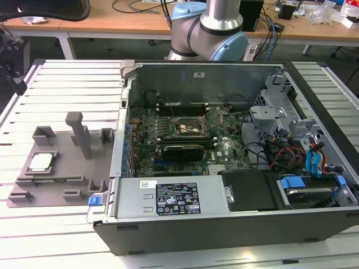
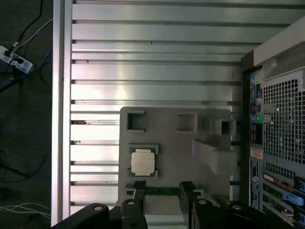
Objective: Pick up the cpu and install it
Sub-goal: 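Pick up the cpu and move it towards the insertion slot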
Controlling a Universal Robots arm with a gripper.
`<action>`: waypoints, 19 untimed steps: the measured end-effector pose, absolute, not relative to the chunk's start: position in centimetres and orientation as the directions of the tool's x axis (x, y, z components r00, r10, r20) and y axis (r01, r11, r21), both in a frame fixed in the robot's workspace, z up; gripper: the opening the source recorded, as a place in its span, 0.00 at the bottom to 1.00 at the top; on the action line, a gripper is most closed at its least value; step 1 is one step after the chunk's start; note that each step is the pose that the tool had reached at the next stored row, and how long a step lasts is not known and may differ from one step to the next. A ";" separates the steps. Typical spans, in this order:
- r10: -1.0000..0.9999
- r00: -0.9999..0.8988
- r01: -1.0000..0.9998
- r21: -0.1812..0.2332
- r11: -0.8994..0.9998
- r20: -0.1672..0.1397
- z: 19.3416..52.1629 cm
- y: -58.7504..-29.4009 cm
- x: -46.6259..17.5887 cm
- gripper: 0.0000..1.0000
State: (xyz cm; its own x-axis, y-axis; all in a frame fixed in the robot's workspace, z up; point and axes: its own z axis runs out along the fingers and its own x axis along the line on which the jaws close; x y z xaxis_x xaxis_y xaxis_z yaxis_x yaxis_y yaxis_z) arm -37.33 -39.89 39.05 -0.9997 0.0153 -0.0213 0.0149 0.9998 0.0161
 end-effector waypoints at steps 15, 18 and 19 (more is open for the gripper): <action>0.016 -1.000 0.016 0.016 1.000 -0.021 38.2 -39.9 -37.3 0.62; 0.016 -1.000 0.016 0.016 1.000 -0.021 37.9 -39.9 -37.3 0.62; 0.016 -1.000 0.016 0.016 1.000 -0.021 37.8 -39.9 -37.3 0.62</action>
State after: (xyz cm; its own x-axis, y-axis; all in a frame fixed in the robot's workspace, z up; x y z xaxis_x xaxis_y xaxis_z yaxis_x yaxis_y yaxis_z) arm -37.33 -39.88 37.85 -0.9996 0.0163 -0.0214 0.0159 0.9997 0.0161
